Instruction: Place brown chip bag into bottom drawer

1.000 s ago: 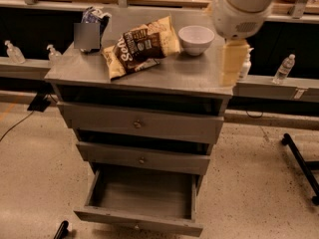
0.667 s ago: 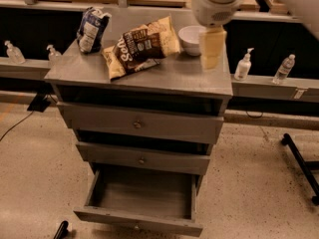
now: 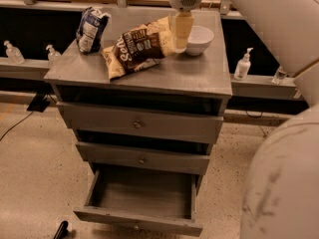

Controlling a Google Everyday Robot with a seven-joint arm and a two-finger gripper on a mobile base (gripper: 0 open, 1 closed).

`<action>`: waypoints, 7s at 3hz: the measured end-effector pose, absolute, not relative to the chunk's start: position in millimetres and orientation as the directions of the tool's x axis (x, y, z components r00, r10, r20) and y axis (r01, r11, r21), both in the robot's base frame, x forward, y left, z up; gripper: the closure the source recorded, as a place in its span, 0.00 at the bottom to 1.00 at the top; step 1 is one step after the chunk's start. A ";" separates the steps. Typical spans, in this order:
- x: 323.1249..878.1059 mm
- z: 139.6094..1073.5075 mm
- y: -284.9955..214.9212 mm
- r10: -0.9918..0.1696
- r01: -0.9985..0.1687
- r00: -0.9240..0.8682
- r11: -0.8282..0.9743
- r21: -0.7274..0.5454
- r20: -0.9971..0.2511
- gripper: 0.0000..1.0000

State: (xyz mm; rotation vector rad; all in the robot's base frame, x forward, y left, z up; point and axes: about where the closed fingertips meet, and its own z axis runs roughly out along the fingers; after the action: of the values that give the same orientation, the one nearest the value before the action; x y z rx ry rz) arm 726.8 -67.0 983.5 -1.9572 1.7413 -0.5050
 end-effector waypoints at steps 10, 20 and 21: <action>664.1 949.9 -35.0 -0.918 -0.875 0.207 -0.020 -0.484 -0.337 1.00; 496.8 712.5 14.9 -0.310 -0.982 -0.067 0.189 0.007 -0.948 1.00; 505.4 626.4 -5.2 -0.343 -0.977 -0.109 0.209 0.037 -0.933 1.00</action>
Offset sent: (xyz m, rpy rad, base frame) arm 0.0190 0.1043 -0.0688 0.1060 0.1299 0.0830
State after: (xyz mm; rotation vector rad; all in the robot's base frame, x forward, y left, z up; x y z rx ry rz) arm 505.4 -5.2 626.4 -1.2715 1.6148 0.9176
